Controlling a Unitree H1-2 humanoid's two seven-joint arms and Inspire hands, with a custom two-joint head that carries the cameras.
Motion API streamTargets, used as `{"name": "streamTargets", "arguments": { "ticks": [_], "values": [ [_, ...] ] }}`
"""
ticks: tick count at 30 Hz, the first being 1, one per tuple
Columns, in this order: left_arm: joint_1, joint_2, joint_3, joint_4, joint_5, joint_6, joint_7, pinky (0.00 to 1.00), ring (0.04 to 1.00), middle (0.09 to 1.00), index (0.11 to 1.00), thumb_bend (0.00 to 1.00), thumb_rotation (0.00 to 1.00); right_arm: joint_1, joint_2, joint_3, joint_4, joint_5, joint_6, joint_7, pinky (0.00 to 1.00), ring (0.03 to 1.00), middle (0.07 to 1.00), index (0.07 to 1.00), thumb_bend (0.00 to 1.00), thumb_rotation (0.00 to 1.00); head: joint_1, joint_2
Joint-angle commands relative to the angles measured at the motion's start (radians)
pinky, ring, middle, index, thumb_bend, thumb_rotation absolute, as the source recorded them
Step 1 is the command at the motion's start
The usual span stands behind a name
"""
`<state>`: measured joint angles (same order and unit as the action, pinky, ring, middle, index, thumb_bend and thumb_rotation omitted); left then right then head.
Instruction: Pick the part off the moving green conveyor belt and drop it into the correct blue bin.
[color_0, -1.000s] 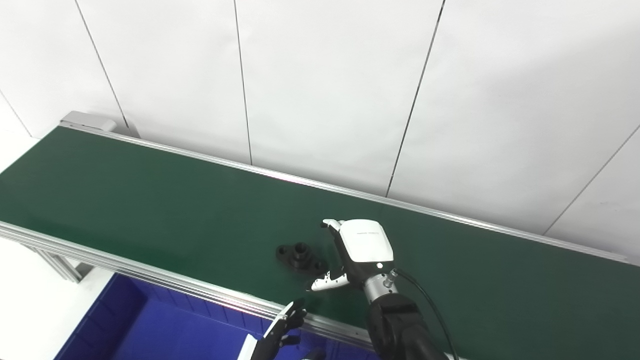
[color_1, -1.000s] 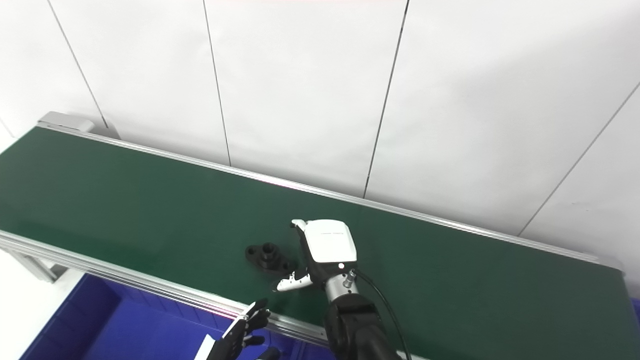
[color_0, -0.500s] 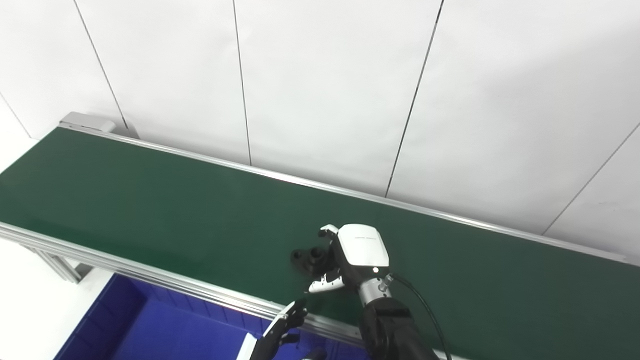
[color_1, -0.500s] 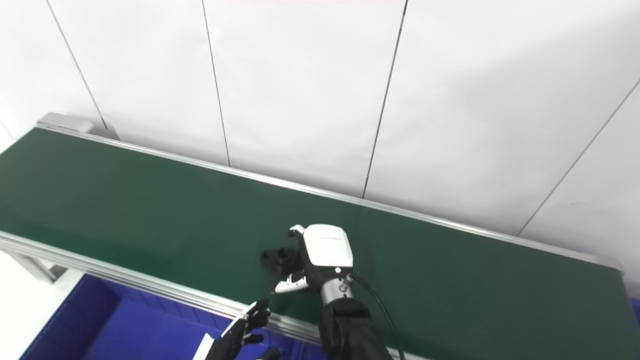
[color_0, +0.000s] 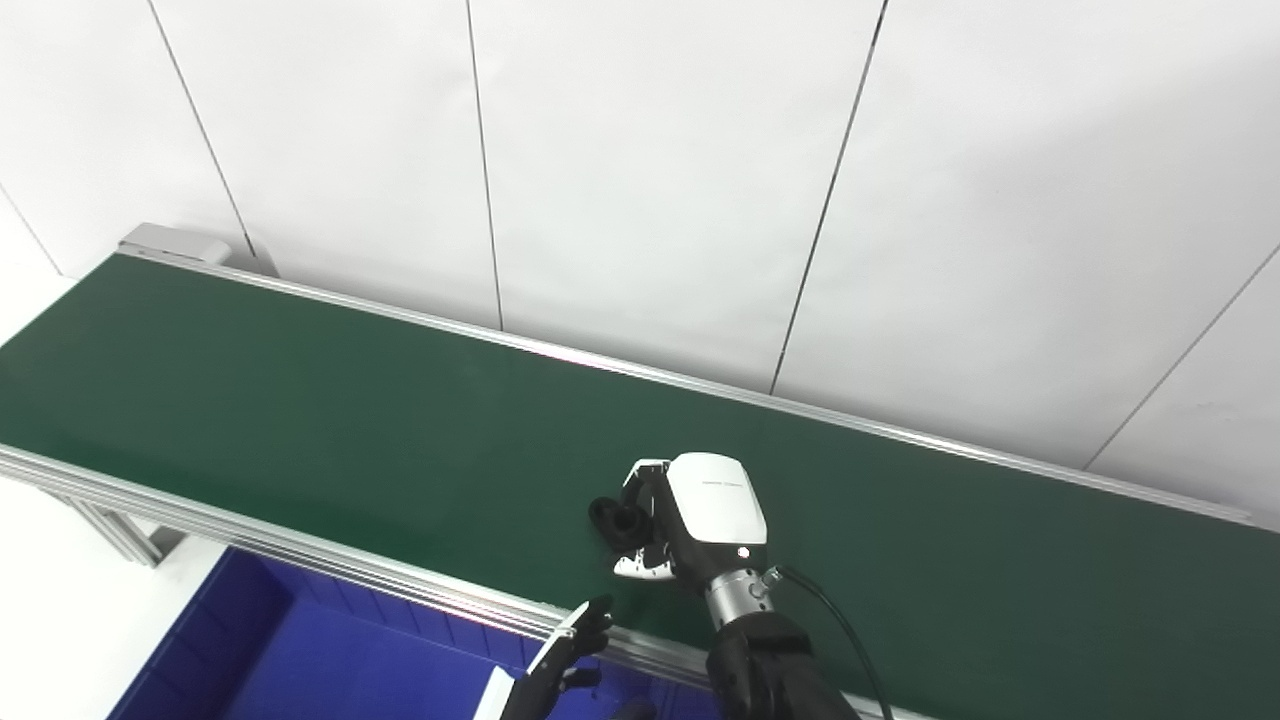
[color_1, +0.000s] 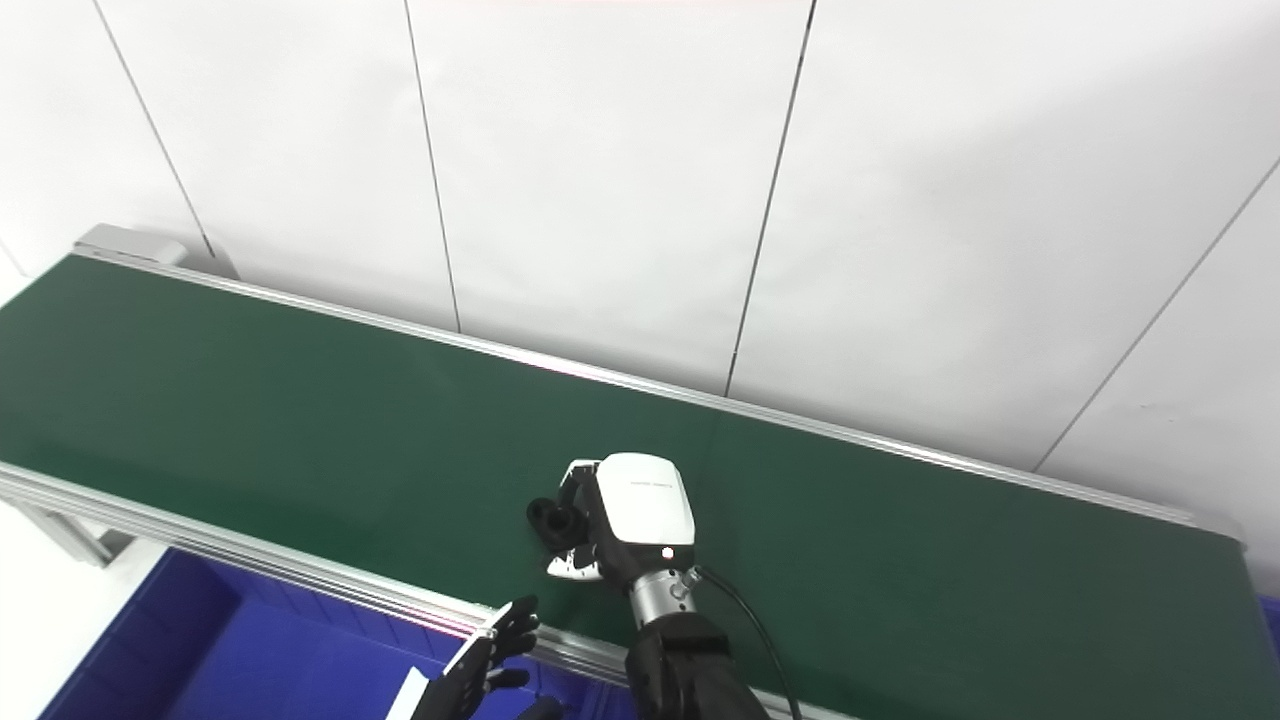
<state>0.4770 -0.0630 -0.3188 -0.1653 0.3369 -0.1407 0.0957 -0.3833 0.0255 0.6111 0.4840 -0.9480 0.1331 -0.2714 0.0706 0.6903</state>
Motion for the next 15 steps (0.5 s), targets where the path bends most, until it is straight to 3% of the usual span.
{"name": "streamTargets", "arguments": {
  "ticks": [1,15],
  "values": [
    [0.008,-0.086,-0.076,-0.041,-0.001,-0.004,-0.003,0.76,0.861,0.89,0.906,0.55,0.7,-0.027,0.011,0.007,-0.018,-0.009,-0.015,-0.02,0.07,0.115,0.192,0.489,0.51,0.14,0.001,0.001],
    [-0.002,-0.076,-0.064,-0.034,-0.01,-0.001,-0.009,0.76,0.844,0.87,0.906,0.55,0.72,-0.036,-0.006,-0.002,-0.061,-0.001,0.026,0.089,0.11,0.167,0.26,0.486,0.51,0.13,-0.021,0.001]
  ]
}}
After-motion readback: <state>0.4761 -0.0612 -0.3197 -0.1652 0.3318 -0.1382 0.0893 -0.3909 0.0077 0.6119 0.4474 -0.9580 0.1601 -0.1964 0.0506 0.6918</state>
